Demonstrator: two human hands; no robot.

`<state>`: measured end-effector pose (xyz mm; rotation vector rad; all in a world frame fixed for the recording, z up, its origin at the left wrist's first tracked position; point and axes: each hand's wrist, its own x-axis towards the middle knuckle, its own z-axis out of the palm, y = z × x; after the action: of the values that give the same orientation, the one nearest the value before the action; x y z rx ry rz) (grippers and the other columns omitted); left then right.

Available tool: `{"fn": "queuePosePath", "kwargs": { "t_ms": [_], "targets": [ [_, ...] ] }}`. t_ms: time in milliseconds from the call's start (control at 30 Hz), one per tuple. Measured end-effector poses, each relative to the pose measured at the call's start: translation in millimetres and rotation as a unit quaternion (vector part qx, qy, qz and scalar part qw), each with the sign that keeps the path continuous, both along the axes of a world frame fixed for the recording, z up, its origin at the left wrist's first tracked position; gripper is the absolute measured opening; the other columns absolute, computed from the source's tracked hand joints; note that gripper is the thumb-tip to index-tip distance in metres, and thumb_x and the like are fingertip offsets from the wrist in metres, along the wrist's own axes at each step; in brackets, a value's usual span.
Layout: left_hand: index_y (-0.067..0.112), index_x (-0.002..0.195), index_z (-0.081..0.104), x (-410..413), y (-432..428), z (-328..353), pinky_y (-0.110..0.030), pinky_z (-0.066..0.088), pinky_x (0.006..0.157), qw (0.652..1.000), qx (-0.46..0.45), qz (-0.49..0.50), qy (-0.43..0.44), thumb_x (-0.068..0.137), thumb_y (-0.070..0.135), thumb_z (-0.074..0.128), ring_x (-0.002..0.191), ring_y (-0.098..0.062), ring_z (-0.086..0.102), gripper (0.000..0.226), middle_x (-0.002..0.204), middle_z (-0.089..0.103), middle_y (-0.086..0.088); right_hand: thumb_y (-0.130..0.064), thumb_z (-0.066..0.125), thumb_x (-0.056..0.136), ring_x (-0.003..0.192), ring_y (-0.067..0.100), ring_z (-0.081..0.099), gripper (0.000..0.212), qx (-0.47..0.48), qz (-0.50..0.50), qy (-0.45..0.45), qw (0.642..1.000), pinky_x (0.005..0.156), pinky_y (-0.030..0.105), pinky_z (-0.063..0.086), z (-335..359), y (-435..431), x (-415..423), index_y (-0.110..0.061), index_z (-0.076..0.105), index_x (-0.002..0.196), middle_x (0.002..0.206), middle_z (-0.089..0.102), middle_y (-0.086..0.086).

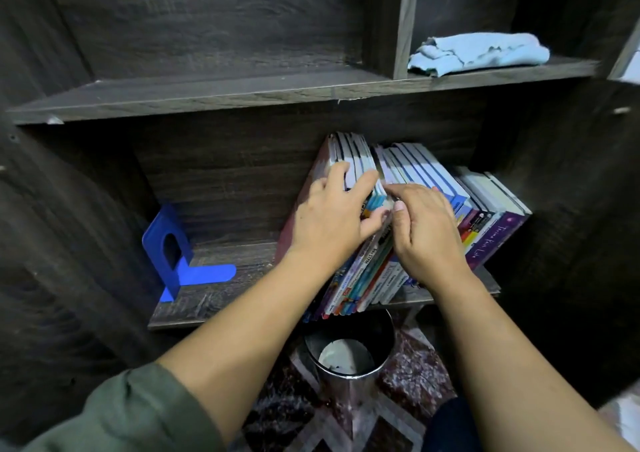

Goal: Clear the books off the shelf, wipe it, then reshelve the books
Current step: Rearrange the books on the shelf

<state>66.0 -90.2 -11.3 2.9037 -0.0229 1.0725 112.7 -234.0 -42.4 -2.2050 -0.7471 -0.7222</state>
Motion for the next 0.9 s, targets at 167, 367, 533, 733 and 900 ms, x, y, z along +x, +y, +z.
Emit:
{"fn": "queuePosePath", "kwargs": {
  "t_ms": [167,367,533,733,900],
  "targets": [
    [0.023,0.108,0.063,-1.6,1.8,-0.3,-0.036,0.045,0.048,0.995,-0.054,0.077,-0.027,0.073,0.036,0.069,0.085,-0.04,0.058,0.038,0.13,0.051,-0.016,-0.031,0.03,0.097,0.12,0.015,0.05,0.04,-0.009,0.001,0.006,1.0,0.112,0.049,0.027,-0.5,-1.5,0.2,-0.02,0.058,0.124,0.122,0.06,-0.005],
    [0.024,0.115,0.052,-10.9,7.4,29.6,-0.04,0.046,0.071,0.961,-0.158,0.227,0.012,0.076,0.033,0.066,0.114,-0.037,0.047,0.043,0.149,0.025,-0.01,-0.03,0.03,0.097,0.122,0.017,0.047,0.038,-0.014,-0.031,0.006,0.999,0.117,0.043,0.02,-0.9,2.9,-5.7,-0.021,0.059,0.122,0.121,0.06,-0.005],
    [0.012,0.138,0.032,2.7,39.6,85.1,-0.04,0.047,0.087,0.906,-0.229,0.301,0.189,0.071,0.042,0.073,0.118,-0.033,0.054,0.084,0.133,0.047,-0.014,-0.03,0.041,0.091,0.133,0.03,0.038,0.039,-0.04,-0.14,-0.039,0.989,0.117,0.048,0.011,-3.5,25.6,-22.9,-0.015,0.06,0.122,0.131,0.055,0.008],
    [0.018,0.153,0.012,8.1,54.0,92.4,-0.039,0.045,0.095,0.881,-0.194,0.288,0.322,0.074,0.033,0.061,0.126,-0.034,0.049,0.094,0.142,0.046,-0.014,-0.03,0.054,0.075,0.133,0.038,0.036,0.054,-0.119,-0.148,-0.067,0.979,0.116,0.054,0.014,-13.8,62.2,-47.7,-0.01,0.061,0.125,0.135,0.053,0.014],
    [0.043,0.15,0.014,-9.9,45.5,64.6,-0.041,0.04,0.076,0.9,-0.164,0.301,0.269,0.083,0.034,0.056,0.12,-0.039,0.045,0.08,0.14,0.029,-0.02,-0.043,0.06,0.068,0.141,0.039,0.025,0.068,-0.165,-0.165,-0.059,0.971,0.118,0.054,0.0,-23.5,74.0,-57.0,-0.01,0.061,0.127,0.144,0.045,0.019]
  ]
}}
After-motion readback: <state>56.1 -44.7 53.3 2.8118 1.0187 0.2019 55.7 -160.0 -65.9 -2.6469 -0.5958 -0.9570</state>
